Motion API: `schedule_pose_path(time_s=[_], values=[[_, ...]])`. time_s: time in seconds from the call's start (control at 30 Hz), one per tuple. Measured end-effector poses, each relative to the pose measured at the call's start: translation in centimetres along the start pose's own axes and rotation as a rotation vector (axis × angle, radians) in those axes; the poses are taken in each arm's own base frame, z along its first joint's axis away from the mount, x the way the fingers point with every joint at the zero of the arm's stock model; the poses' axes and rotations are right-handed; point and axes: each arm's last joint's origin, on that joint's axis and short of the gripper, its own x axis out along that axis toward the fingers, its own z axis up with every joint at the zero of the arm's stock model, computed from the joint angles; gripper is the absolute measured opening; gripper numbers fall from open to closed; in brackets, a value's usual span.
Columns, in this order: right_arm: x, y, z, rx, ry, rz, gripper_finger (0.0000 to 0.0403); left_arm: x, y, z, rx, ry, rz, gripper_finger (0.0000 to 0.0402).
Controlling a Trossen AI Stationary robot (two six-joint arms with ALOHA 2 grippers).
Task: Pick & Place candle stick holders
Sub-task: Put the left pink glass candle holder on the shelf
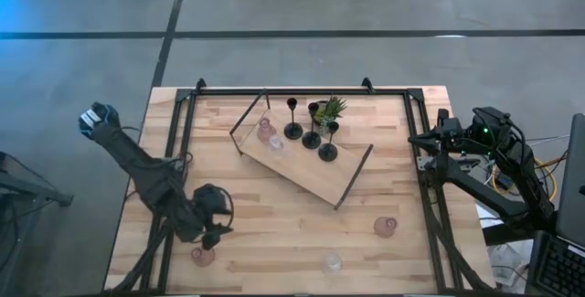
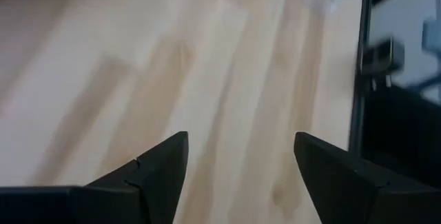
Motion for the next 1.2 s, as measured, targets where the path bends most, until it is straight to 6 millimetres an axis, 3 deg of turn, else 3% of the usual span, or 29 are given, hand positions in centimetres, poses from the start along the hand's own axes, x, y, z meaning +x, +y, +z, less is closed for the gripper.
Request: schedule_pose_path(time_s=[0.1,0.5,1.2], values=[[0.0,0.0,0.0,0.0,0.0,0.0,0.0008,-0.4,-0.4,-0.9,-0.025,0.099,-0.004,0.0268],[0.0,0.0,0.0,0.0,-0.001,0.0,0.0008,-2.0,-1.5,-4.8,-0.437,0.343,0.049,0.0267],[0.0,0.0,0.0,0.0,0.0,0.0,0.0008,-1.3,-4.1,-10.5,-0.603,0.397,0.058,0.0241]])
